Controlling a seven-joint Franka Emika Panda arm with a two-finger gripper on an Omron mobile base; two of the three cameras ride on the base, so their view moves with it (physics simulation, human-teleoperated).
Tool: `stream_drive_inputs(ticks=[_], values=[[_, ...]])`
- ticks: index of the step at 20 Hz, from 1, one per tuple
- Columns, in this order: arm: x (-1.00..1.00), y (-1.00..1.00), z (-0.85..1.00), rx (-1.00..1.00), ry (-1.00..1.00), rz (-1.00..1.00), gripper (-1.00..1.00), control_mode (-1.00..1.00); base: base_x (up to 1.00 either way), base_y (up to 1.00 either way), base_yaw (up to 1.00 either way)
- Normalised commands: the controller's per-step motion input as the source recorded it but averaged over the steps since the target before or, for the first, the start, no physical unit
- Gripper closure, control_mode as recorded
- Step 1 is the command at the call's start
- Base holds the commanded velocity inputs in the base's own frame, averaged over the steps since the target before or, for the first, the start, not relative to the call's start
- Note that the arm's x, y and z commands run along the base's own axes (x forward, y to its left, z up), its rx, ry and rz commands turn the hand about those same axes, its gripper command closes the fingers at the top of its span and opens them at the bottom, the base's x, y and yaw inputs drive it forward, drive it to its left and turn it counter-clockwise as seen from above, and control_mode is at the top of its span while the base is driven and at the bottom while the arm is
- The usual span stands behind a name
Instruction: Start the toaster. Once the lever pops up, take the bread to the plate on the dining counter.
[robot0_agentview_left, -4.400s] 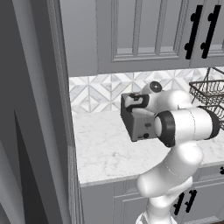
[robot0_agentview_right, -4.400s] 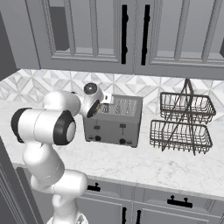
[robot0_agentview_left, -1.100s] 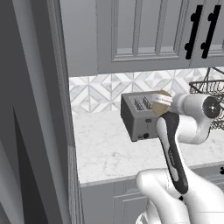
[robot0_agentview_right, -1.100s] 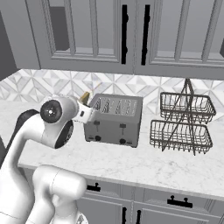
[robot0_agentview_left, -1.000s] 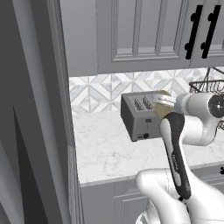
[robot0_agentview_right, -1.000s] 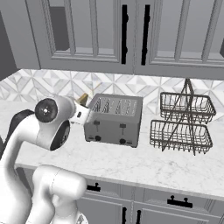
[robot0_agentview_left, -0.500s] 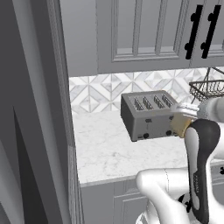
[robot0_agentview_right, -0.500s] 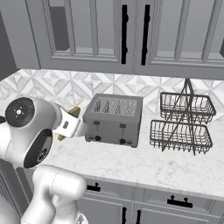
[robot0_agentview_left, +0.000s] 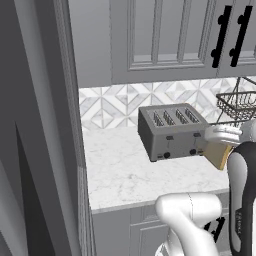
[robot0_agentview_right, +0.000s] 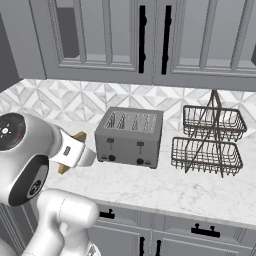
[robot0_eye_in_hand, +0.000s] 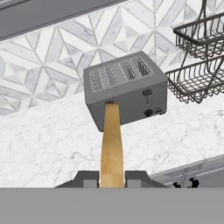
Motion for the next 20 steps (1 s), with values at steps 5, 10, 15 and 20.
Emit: stream_drive_inputs(ticks=[5,10,15,20], values=[[0.0,0.0,0.0,0.0,0.0,0.0,1.0,-1.0,0.0,0.0,0.0],[0.0,0.0,0.0,0.0,0.0,0.0,1.0,1.0,-0.57,-0.01,0.0],[0.0,0.0,0.0,0.0,0.0,0.0,1.0,1.0,-0.97,-0.24,-0.23],[0.0,0.0,0.0,0.0,0.0,0.0,1.0,1.0,-0.32,0.04,-0.71]])
